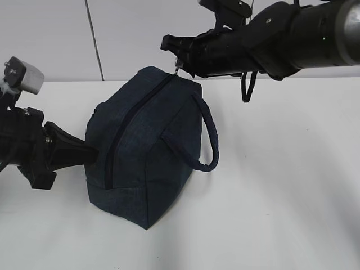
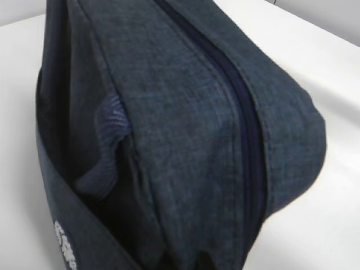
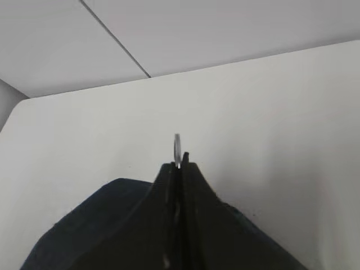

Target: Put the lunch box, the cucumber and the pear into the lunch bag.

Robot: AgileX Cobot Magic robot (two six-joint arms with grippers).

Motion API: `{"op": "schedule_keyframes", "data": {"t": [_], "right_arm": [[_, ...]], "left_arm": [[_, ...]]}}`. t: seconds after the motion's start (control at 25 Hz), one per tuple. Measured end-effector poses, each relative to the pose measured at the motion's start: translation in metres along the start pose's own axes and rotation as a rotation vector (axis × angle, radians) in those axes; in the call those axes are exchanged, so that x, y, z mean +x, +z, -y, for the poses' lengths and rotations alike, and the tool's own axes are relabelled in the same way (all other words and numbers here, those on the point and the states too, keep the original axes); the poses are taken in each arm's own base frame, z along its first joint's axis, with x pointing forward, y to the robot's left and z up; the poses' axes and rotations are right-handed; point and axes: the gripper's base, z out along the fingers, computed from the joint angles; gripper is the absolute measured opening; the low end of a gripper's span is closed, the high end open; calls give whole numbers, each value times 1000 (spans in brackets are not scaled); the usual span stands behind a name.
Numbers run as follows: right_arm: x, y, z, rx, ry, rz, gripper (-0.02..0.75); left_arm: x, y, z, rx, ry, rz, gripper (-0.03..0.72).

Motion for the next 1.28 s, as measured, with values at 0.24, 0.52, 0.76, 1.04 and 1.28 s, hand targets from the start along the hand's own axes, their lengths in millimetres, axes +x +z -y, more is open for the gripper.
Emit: {"op": "schedule_keyframes", "data": {"t": [0.24, 0.52, 0.76, 1.04, 1.28], "right_arm": [[5, 25, 7, 14, -15, -12, 0], [3, 33, 27, 52, 38, -16, 0], [1, 36, 46, 65, 96, -53, 0], [15, 48, 63, 82, 141, -124, 0], [15, 49, 68, 84, 180, -129, 0]], "left_arm": [[0, 0, 0, 0, 2, -2, 3], [0, 0, 0, 1, 2, -2, 2], [0, 0, 0, 0, 1, -1, 2], [0, 0, 0, -1, 2, -2, 2], [0, 0, 0, -2, 2, -2, 2]]}}
